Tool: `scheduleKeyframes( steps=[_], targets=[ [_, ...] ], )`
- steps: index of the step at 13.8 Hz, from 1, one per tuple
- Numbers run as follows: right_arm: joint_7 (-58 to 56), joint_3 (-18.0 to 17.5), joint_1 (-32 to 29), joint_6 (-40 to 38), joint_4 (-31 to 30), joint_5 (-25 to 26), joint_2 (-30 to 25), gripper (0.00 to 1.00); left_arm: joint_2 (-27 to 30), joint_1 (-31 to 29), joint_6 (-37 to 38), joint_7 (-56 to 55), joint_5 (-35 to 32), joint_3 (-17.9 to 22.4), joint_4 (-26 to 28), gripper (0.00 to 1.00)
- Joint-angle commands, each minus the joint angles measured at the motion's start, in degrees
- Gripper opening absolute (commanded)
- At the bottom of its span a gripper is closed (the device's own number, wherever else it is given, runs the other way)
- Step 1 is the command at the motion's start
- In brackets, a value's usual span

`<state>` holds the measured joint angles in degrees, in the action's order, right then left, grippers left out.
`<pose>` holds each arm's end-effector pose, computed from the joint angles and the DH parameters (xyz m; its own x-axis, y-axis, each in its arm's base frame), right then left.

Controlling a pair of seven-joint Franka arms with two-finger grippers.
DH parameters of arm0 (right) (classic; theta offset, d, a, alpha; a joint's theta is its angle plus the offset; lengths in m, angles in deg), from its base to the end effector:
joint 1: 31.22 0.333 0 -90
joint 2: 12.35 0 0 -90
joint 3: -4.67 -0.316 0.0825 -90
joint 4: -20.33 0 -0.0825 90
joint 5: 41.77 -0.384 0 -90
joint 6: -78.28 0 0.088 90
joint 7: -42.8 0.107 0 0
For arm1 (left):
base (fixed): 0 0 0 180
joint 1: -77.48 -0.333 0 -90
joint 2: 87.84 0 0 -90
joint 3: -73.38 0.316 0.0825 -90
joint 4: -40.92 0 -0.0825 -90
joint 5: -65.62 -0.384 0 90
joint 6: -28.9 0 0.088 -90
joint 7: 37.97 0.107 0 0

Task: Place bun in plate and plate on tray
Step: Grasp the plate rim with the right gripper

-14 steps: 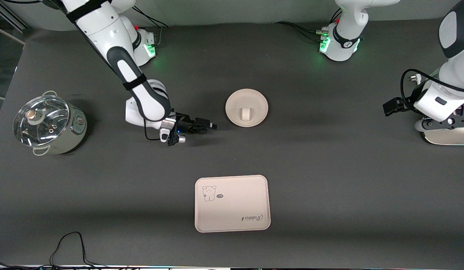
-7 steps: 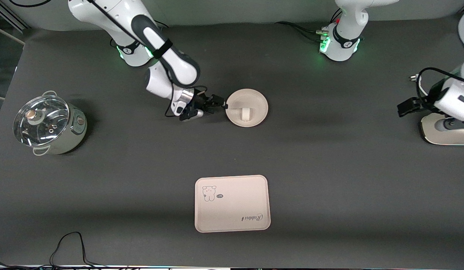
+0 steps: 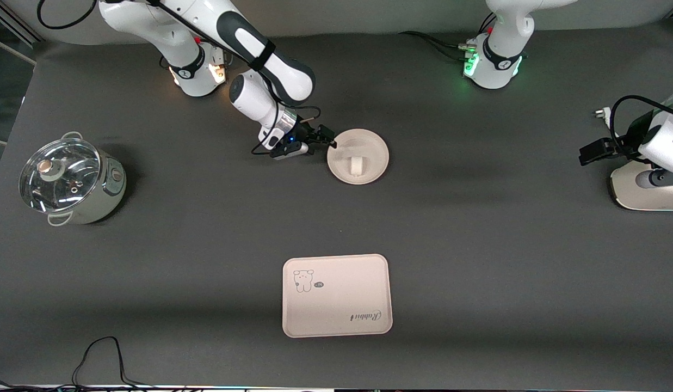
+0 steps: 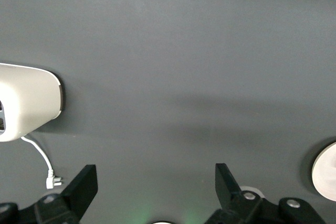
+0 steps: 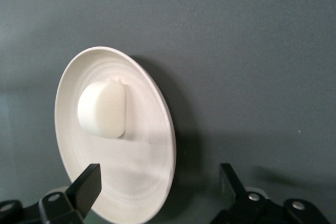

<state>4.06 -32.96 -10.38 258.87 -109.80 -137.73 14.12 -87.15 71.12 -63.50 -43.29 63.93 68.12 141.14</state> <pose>0.3183 0.3756 0.1811 0.9936 -0.1102 0.0254 -0.0805 -0.8466 -0.5260 0.5450 0.0133 0.5507 0.9865 0.1105 -0.1209 0.1062 -0.9935 -0.0416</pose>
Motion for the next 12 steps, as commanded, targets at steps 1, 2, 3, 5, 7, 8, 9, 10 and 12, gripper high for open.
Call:
scheduleKeyframes(
  steps=[1, 2, 3, 5, 7, 8, 9, 10, 12],
  targets=[
    [0.07, -2.18, 0.6, 7.47, 5.85, -0.46, 6.12, 0.85, -0.17, -0.24, 1.87, 1.45, 0.55, -0.27, -1.95, 1.0],
    [-0.45, -2.18, 0.69, 8.62, 6.56, -0.11, 7.44, 0.75, -0.17, -0.06, 2.13, 1.54, 0.55, -0.36, -2.3, 1.0],
    [-1.33, -2.18, 0.95, 8.89, 7.08, -0.1, 8.15, 0.62, -0.25, 0.03, 2.4, 1.45, 0.47, -0.53, -2.74, 1.0],
    [-1.69, -2.18, 1.04, 8.98, 7.88, -0.1, 8.95, 0.28, -0.17, 0.2, 2.84, 1.45, 0.38, -0.71, -2.92, 1.0],
    [-1.6, -2.18, 1.04, 8.99, 7.97, -0.19, 9.12, 0.0, -0.25, 0.55, 3.37, 1.45, -0.15, -0.8, -3.18, 1.0],
    [-1.51, -2.18, 1.04, 9.07, 8.06, -0.28, 9.12, 0.0, -0.34, 1.08, 3.54, 1.36, -0.24, -0.97, -3.35, 1.0],
    [-1.42, -2.18, 1.04, 9.07, 8.14, -0.54, 9.04, 0.0, -0.34, 1.26, 3.63, 0.93, -0.24, -0.97, -3.36, 1.0],
    [-1.33, -2.18, 0.96, 9.07, 8.84, -0.8, 9.04, 0.0, -0.43, 1.61, 3.98, 0.58, -0.24, -1.06, -3.09, 1.0],
    [-0.81, -2.01, 0.61, 9.16, 9.81, -0.9, 8.6, 0.0, -0.43, 2.14, 4.42, 0.4, -0.24, -1.15, -3.27, 1.0]
  ],
)
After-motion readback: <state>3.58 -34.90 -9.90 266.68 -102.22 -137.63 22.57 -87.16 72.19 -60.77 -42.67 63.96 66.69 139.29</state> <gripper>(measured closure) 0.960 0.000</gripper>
